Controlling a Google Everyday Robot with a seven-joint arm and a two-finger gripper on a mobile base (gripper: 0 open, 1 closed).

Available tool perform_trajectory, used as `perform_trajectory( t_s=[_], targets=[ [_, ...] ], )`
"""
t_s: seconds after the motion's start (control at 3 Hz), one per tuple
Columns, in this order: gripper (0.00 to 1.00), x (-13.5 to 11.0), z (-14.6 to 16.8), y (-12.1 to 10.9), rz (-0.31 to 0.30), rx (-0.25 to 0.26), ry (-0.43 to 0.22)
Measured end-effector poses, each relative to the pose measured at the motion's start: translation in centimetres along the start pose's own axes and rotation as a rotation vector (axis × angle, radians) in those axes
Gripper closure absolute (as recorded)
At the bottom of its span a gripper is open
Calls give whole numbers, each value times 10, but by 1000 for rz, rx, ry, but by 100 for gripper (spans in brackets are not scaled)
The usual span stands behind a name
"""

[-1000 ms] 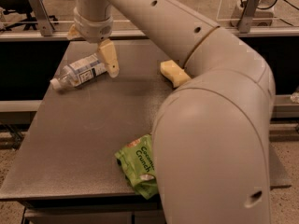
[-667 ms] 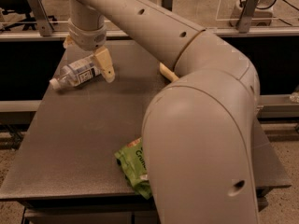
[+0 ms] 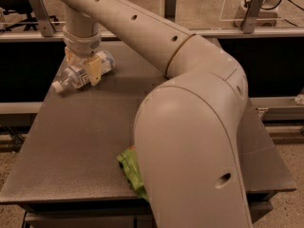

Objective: Move blue plastic bottle near green rice chip bag

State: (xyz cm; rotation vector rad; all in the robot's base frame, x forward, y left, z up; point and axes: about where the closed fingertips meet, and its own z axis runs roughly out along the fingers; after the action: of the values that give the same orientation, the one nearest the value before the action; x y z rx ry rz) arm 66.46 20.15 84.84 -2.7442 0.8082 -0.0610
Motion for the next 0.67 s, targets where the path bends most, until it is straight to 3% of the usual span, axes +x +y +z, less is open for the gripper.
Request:
perform_trajectory(
  t_s=[0.33, 0.67],
  targets=[
    [64, -4, 5, 0, -23, -19, -4],
    [88, 10, -14, 5, 16, 13, 6]
  ],
)
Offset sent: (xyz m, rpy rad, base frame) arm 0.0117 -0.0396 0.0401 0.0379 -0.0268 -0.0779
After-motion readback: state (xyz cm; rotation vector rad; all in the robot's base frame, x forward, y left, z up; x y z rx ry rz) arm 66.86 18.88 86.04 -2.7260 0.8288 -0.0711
